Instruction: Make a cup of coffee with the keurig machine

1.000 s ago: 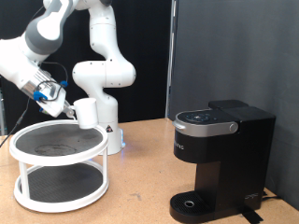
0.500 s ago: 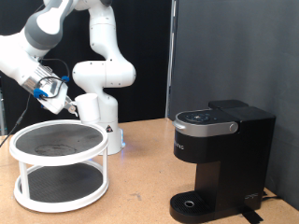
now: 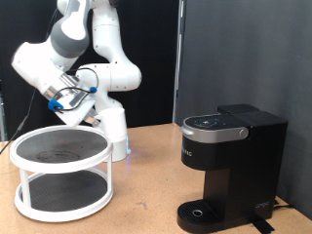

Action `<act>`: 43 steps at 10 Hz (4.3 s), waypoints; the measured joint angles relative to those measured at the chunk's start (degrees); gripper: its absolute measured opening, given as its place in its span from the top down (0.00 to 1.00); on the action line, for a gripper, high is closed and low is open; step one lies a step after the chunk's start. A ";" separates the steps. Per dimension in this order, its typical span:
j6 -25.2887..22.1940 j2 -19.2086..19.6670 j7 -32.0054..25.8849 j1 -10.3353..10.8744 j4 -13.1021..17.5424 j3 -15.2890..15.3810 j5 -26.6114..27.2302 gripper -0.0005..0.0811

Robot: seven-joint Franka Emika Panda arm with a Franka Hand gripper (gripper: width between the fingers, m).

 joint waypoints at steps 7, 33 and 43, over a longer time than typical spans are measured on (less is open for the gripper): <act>8.62 4.47 4.38 7.97 1.75 8.70 7.69 0.99; 25.19 28.92 -6.84 13.47 7.66 20.75 30.79 0.99; 29.49 38.87 -10.54 14.19 15.25 26.42 40.96 0.99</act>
